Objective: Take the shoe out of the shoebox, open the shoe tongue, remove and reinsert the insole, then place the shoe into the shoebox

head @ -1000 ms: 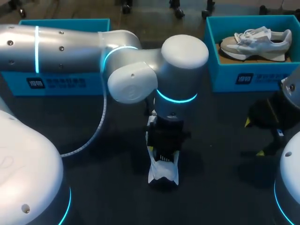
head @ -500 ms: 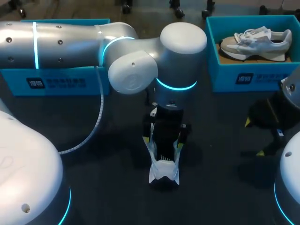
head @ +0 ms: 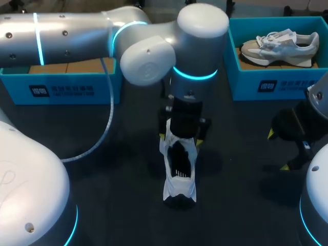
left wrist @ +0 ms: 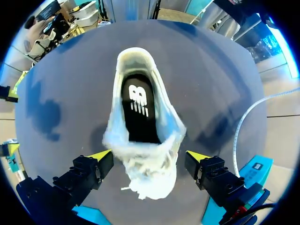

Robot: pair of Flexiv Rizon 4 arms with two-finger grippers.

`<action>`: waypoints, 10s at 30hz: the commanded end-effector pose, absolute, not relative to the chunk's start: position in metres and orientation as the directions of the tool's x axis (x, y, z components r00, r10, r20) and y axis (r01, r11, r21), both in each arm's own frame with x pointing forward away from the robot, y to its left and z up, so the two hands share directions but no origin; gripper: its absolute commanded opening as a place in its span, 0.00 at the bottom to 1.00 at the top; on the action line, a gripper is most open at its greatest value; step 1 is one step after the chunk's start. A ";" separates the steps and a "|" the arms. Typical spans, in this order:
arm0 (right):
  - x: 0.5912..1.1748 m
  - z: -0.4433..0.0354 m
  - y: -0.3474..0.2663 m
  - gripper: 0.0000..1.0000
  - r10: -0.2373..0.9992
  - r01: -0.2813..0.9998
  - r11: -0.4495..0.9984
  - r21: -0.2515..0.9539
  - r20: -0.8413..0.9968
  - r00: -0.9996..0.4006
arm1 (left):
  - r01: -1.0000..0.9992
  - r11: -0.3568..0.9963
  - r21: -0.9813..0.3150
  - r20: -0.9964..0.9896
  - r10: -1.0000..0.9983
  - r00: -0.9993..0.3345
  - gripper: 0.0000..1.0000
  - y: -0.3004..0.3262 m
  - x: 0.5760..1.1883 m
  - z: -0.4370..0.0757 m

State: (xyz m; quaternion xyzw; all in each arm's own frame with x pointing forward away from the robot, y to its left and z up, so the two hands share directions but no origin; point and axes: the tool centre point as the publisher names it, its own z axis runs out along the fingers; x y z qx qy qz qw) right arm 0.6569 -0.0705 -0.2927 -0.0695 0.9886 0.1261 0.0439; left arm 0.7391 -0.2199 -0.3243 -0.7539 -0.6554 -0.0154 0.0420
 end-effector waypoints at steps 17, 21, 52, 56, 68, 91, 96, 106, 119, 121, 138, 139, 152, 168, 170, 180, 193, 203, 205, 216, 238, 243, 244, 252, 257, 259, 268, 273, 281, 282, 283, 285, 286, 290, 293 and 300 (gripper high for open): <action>0.656 -0.293 -0.071 1.00 -0.126 -0.149 0.959 0.242 -0.107 -0.986 | 0.991 -0.132 -0.022 0.065 0.989 0.133 0.31 -0.216 0.779 -0.264; 0.656 -0.293 -0.071 1.00 -0.126 -0.149 0.959 0.242 -0.107 -0.986 | 0.989 -0.145 -0.031 0.046 0.988 0.146 0.34 -0.213 0.776 -0.269; 0.656 -0.293 -0.071 1.00 -0.126 -0.149 0.959 0.242 -0.107 -0.986 | 0.965 -0.221 -0.139 -0.004 0.975 0.223 0.24 -0.206 0.708 -0.332; 0.656 -0.293 -0.071 1.00 -0.126 -0.149 0.959 0.242 -0.107 -0.986 | 0.967 -0.194 -0.166 0.020 0.980 0.200 0.22 -0.208 0.706 -0.343; 0.656 -0.293 -0.071 1.00 -0.126 -0.149 0.959 0.242 -0.107 -0.986 | 0.946 0.129 -0.297 0.014 0.991 -0.131 1.00 -0.177 0.676 -0.267; 0.656 -0.293 -0.071 1.00 -0.126 -0.149 0.959 0.242 -0.107 -0.986 | 0.610 0.750 -0.255 0.048 0.640 -0.767 1.00 -0.172 0.609 -0.246; 0.656 -0.293 -0.071 1.00 -0.126 -0.149 0.959 0.242 -0.107 -0.986 | 0.610 0.750 -0.255 0.048 0.640 -0.767 1.00 -0.172 0.609 -0.246; 0.656 -0.293 -0.071 1.00 -0.126 -0.149 0.959 0.242 -0.107 -0.986 | 0.173 0.964 -0.204 0.062 0.189 -0.980 1.00 -0.193 0.599 -0.275; 0.656 -0.293 -0.071 1.00 -0.126 -0.149 0.959 0.242 -0.107 -0.986 | -0.047 0.991 -0.123 -0.001 -0.047 -0.999 1.00 -0.201 0.585 -0.297; 0.656 -0.293 -0.071 1.00 -0.126 -0.149 0.959 0.242 -0.107 -0.986 | -0.048 0.992 -0.116 0.000 -0.048 -0.999 1.00 -0.200 0.587 -0.301; 0.656 -0.293 -0.071 1.00 -0.126 -0.149 0.959 0.242 -0.107 -0.986 | -0.004 0.999 -0.038 0.059 -0.002 -0.998 1.00 -0.200 0.590 -0.339; 0.656 -0.293 -0.071 1.00 -0.126 -0.149 0.959 0.242 -0.107 -0.986 | -0.004 0.999 -0.034 0.066 -0.002 -0.998 1.00 -0.201 0.590 -0.341; 0.656 -0.293 -0.071 1.00 -0.126 -0.149 0.959 0.242 -0.107 -0.986 | -0.008 0.999 -0.049 0.092 -0.003 -0.996 1.00 -0.199 0.578 -0.378; 0.656 -0.293 -0.071 1.00 -0.126 -0.149 0.959 0.242 -0.107 -0.986 | 0.014 1.000 -0.021 0.077 0.015 -0.997 0.91 -0.208 0.572 -0.387; 0.656 -0.293 -0.071 1.00 -0.126 -0.149 0.959 0.242 -0.107 -0.986 | 0.007 1.000 -0.012 0.077 0.008 -0.997 0.49 -0.208 0.572 -0.387; 0.656 -0.293 -0.071 1.00 -0.126 -0.149 0.959 0.242 -0.107 -0.986 | -0.040 0.999 0.013 0.082 -0.040 -0.996 0.00 -0.205 0.582 -0.393; 0.656 -0.293 -0.071 1.00 -0.126 -0.149 0.959 0.242 -0.107 -0.986 | -0.080 0.997 -0.012 0.080 -0.078 -0.994 0.00 -0.197 0.591 -0.377; 0.656 -0.293 -0.071 1.00 -0.126 -0.149 0.959 0.242 -0.107 -0.986 | -0.151 0.988 -0.024 0.052 -0.150 -0.987 0.00 -0.189 0.618 -0.361; 0.656 -0.293 -0.071 1.00 -0.126 -0.149 0.959 0.242 -0.107 -0.986 | -0.153 0.988 -0.027 0.055 -0.152 -0.987 0.00 -0.187 0.626 -0.354; 0.656 -0.293 -0.071 1.00 -0.126 -0.149 0.959 0.242 -0.107 -0.986 | -0.038 0.996 -0.084 0.096 -0.029 -0.995 0.00 -0.176 0.682 -0.280; 0.656 -0.293 -0.071 1.00 -0.126 -0.149 0.959 0.242 -0.107 -0.986 | -0.004 0.999 -0.045 0.187 0.005 -0.982 0.00 -0.150 0.859 -0.122; 0.656 -0.293 -0.071 1.00 -0.126 -0.149 0.959 0.242 -0.107 -0.986 | 0.004 1.000 0.025 0.215 -0.002 -0.977 0.00 -0.143 0.882 -0.109; 0.656 -0.293 -0.071 1.00 -0.126 -0.149 0.959 0.242 -0.107 -0.986 | 0.004 1.000 0.025 0.215 -0.002 -0.977 0.00 -0.143 0.882 -0.109; 0.656 -0.293 -0.071 1.00 -0.126 -0.149 0.959 0.242 -0.107 -0.986 | 0.004 1.000 0.025 0.215 -0.002 -0.977 0.00 -0.143 0.882 -0.109; 0.656 -0.293 -0.071 1.00 -0.126 -0.149 0.959 0.242 -0.107 -0.986 | 0.004 1.000 0.025 0.215 -0.002 -0.977 0.00 -0.143 0.882 -0.109; 0.656 -0.293 -0.071 1.00 -0.126 -0.149 0.959 0.242 -0.107 -0.986 | 0.004 1.000 0.025 0.215 -0.002 -0.977 0.00 -0.143 0.882 -0.109; 0.656 -0.293 -0.071 1.00 -0.126 -0.149 0.959 0.242 -0.107 -0.986 | -0.017 1.000 -0.009 0.193 -0.015 -0.981 0.00 -0.105 0.922 -0.099; 0.656 -0.293 -0.071 1.00 -0.126 -0.149 0.959 0.242 -0.107 -0.986 | -0.053 0.998 -0.038 0.201 -0.044 -0.979 0.00 -0.059 0.953 -0.090; 0.656 -0.293 -0.071 1.00 -0.126 -0.149 0.959 0.242 -0.107 -0.986 | -0.053 0.998 -0.013 0.183 -0.050 -0.982 0.00 0.002 0.986 -0.076; 0.656 -0.293 -0.071 1.00 -0.126 -0.149 0.959 0.242 -0.107 -0.986 | -0.056 0.998 -0.011 0.181 -0.054 -0.982 0.00 0.008 0.990 -0.074; 0.656 -0.293 -0.071 1.00 -0.126 -0.149 0.959 0.242 -0.107 -0.986 | -0.051 0.999 -0.003 0.179 -0.049 -0.983 0.00 0.013 0.994 -0.073; 0.656 -0.293 -0.071 1.00 -0.126 -0.149 0.959 0.242 -0.107 -0.986 | -0.037 0.999 0.014 0.184 -0.039 -0.982 0.00 0.029 1.005 -0.072; 0.656 -0.293 -0.071 1.00 -0.126 -0.149 0.959 0.242 -0.107 -0.986 | -0.011 1.000 0.016 0.192 -0.014 -0.981 0.00 0.037 1.009 -0.072; 0.656 -0.293 -0.071 1.00 -0.126 -0.149 0.959 0.242 -0.107 -0.986 | 0.034 0.999 -0.003 0.204 0.034 -0.978 0.00 0.066 1.020 -0.072; 0.656 -0.293 -0.071 1.00 -0.126 -0.149 0.959 0.242 -0.107 -0.986 | 0.040 0.999 -0.020 0.195 0.043 -0.980 0.00 0.091 1.029 -0.072; 0.656 -0.293 -0.071 1.00 -0.126 -0.149 0.959 0.242 -0.107 -0.986 | 0.087 0.996 0.011 0.188 0.084 -0.979 0.00 0.120 1.042 -0.075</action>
